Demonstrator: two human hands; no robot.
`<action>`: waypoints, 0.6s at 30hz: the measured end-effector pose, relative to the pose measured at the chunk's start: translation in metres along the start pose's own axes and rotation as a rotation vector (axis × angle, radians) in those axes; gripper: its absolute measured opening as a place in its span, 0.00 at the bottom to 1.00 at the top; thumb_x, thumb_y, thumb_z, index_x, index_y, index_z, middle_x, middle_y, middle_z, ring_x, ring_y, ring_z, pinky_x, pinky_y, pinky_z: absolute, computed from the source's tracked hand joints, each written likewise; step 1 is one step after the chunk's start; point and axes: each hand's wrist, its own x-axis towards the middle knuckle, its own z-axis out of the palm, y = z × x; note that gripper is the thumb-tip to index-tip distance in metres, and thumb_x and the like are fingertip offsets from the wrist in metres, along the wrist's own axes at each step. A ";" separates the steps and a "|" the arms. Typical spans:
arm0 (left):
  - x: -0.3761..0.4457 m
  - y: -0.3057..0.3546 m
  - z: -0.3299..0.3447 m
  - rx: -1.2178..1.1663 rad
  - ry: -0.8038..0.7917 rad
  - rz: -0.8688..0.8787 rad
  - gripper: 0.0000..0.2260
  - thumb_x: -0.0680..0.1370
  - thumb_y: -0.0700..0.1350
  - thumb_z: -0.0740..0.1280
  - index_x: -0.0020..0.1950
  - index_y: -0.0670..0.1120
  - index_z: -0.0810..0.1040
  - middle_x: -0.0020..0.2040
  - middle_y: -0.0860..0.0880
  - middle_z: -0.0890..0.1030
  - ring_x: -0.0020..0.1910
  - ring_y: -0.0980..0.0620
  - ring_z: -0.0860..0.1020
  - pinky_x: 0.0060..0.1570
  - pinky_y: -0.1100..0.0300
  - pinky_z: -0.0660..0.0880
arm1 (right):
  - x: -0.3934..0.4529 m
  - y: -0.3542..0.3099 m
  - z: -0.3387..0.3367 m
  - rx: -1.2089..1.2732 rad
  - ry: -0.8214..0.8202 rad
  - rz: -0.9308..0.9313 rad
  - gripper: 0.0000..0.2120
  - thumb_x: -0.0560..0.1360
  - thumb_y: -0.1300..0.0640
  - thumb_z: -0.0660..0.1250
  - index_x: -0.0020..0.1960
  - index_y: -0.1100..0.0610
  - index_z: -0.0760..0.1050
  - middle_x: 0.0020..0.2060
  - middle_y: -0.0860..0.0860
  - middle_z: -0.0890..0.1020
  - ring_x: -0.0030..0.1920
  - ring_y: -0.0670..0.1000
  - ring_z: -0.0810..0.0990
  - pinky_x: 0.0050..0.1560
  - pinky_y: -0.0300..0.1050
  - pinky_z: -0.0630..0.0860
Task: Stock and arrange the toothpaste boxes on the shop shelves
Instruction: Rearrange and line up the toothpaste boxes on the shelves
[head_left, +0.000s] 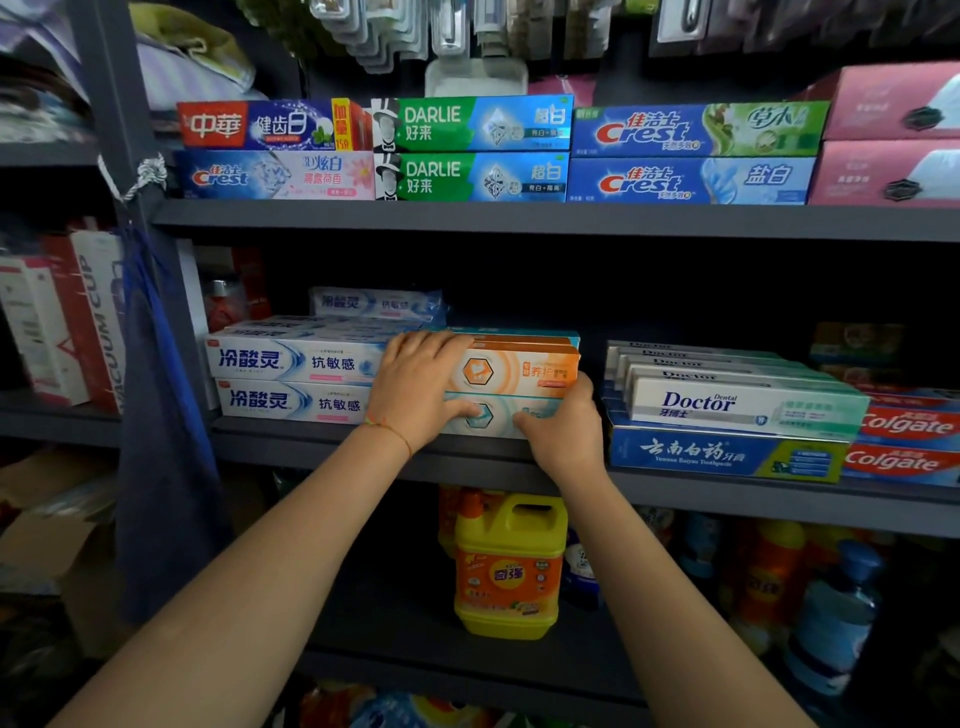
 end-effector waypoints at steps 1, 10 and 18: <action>0.000 0.000 0.000 -0.004 -0.003 0.001 0.39 0.69 0.62 0.74 0.75 0.49 0.67 0.71 0.48 0.72 0.70 0.45 0.67 0.72 0.52 0.54 | 0.000 0.000 -0.001 -0.006 -0.004 -0.001 0.33 0.71 0.60 0.76 0.70 0.59 0.62 0.64 0.57 0.75 0.64 0.57 0.76 0.58 0.49 0.76; -0.057 0.023 0.021 -0.119 0.138 -0.372 0.40 0.74 0.54 0.71 0.79 0.45 0.55 0.79 0.37 0.52 0.78 0.36 0.50 0.76 0.40 0.53 | -0.001 0.001 0.003 0.013 0.015 0.002 0.35 0.72 0.62 0.75 0.72 0.60 0.61 0.64 0.57 0.75 0.64 0.57 0.75 0.59 0.50 0.75; -0.070 0.026 0.031 -0.204 0.046 -0.489 0.36 0.78 0.53 0.66 0.80 0.44 0.52 0.80 0.38 0.48 0.79 0.37 0.49 0.74 0.42 0.56 | -0.002 0.001 0.003 -0.003 0.023 -0.014 0.34 0.72 0.61 0.75 0.72 0.59 0.61 0.65 0.57 0.74 0.65 0.57 0.75 0.59 0.50 0.76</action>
